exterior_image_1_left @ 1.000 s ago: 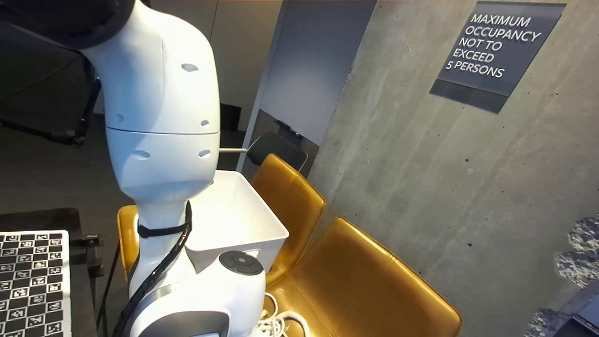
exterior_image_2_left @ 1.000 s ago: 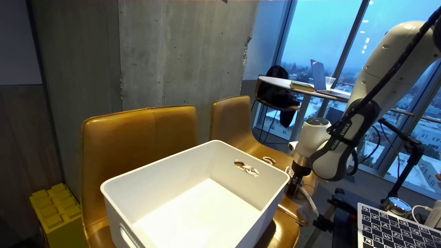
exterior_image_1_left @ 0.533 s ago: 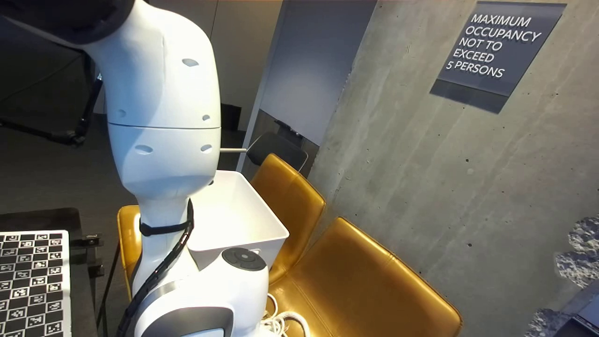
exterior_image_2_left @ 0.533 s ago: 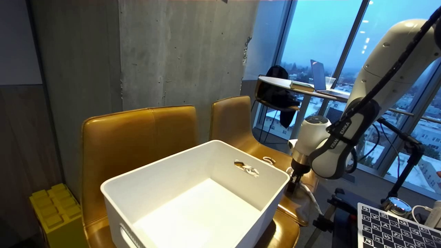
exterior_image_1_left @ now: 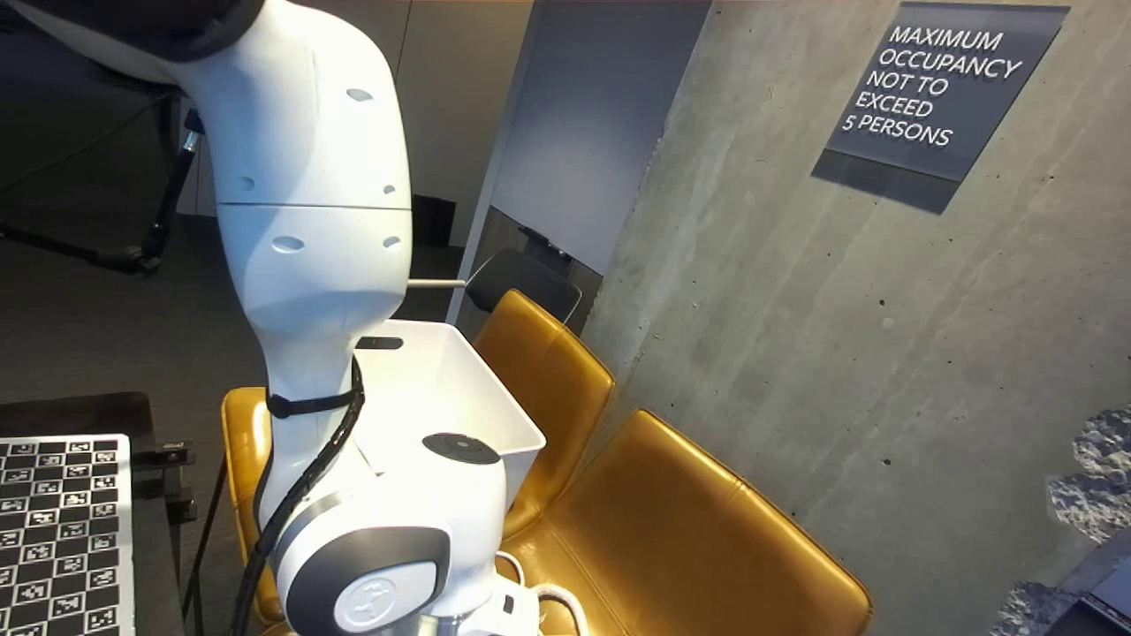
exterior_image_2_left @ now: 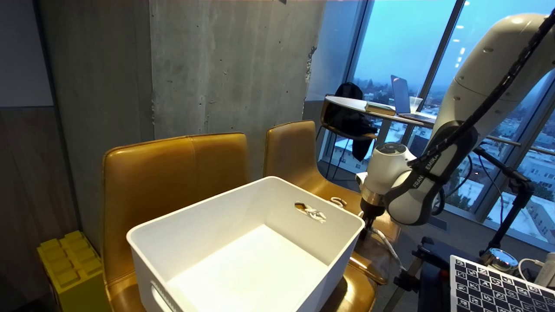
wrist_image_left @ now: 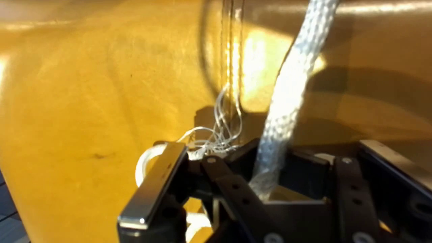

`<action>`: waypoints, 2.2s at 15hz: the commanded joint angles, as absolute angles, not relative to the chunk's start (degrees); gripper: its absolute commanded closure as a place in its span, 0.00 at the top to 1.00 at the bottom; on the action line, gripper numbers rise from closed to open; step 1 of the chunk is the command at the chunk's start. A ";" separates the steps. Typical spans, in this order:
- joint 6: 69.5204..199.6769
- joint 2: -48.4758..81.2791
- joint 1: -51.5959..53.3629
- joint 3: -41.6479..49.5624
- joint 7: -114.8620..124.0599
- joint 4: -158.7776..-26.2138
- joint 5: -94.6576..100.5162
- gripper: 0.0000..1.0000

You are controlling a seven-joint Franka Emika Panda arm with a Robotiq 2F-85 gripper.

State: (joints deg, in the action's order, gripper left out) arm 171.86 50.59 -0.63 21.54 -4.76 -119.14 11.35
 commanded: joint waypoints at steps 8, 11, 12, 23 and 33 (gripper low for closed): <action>157.30 34.95 12.90 25.33 1.53 -121.50 16.57 0.00; 154.93 32.39 11.20 23.38 1.55 -121.40 18.80 0.00; 154.34 31.71 10.60 22.91 1.36 -121.53 19.36 0.00; 148.14 16.73 3.66 18.43 -1.08 -122.21 19.84 0.00; 138.24 0.81 -0.01 9.83 -2.38 -120.07 19.40 0.00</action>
State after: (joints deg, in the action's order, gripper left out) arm 140.36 2.92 2.32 12.83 -1.19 -120.21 19.14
